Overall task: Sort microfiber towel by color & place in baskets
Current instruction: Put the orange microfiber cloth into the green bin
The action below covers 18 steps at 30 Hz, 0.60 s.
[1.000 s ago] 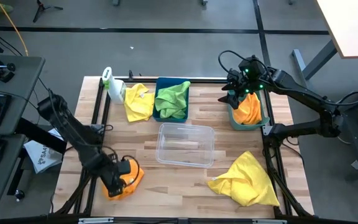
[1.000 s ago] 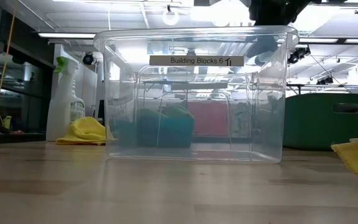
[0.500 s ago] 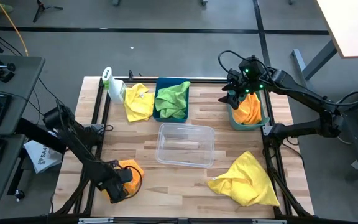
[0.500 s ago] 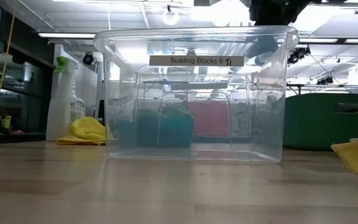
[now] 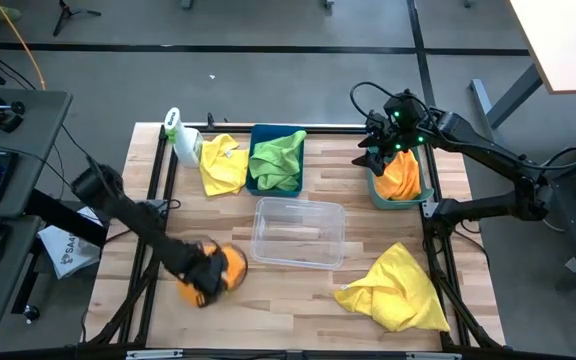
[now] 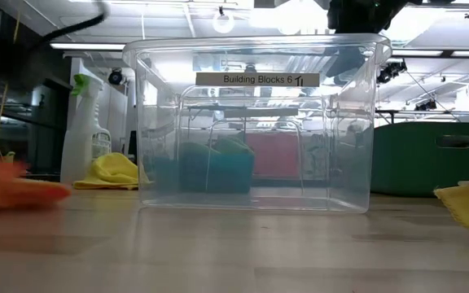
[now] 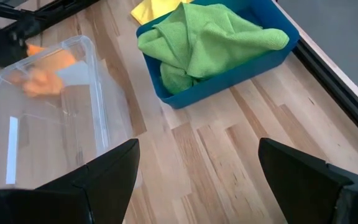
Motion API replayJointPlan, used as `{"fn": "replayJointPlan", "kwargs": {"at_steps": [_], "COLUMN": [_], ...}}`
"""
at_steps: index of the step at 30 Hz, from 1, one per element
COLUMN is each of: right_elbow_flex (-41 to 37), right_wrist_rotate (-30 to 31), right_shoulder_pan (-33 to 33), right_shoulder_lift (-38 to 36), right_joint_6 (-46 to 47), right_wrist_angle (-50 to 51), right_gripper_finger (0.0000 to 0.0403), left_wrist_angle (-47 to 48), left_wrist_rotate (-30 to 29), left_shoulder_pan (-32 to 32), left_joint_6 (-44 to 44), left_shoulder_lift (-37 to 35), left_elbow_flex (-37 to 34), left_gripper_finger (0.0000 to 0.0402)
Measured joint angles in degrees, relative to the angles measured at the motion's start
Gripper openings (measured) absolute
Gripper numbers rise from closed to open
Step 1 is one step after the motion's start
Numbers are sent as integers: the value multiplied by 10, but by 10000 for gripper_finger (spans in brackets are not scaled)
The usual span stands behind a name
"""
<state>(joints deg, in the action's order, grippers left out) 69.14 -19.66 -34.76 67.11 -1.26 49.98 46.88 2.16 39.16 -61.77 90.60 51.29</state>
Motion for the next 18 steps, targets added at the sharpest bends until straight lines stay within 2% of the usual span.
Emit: {"fn": "replayJointPlan", "kwargs": {"at_steps": [5,9,12,15,18], "right_elbow_flex": [0,0,0,0,0], "right_wrist_rotate": [-7,-30,-52,-71,-91], "right_shoulder_pan": [1,4,4,4,12], "right_shoulder_lift": [0,-1,-4,-8,-9], "right_joint_6": [13,13,18,40,68], "right_wrist_angle": [0,1,0,-17,-52], "right_gripper_finger": [326,326,326,326,326], "left_wrist_angle": [161,274,336,324,223], "left_wrist_rotate": [-59,-122,-197,-290,-328], "left_shoulder_pan": [-60,-113,-168,-241,-322], "left_joint_6": [24,48,67,144,278], "left_shoulder_lift": [-122,-214,-247,-243,-214], "left_elbow_flex": [31,98,168,230,267], "left_gripper_finger": [4,2,1,1,1]}}
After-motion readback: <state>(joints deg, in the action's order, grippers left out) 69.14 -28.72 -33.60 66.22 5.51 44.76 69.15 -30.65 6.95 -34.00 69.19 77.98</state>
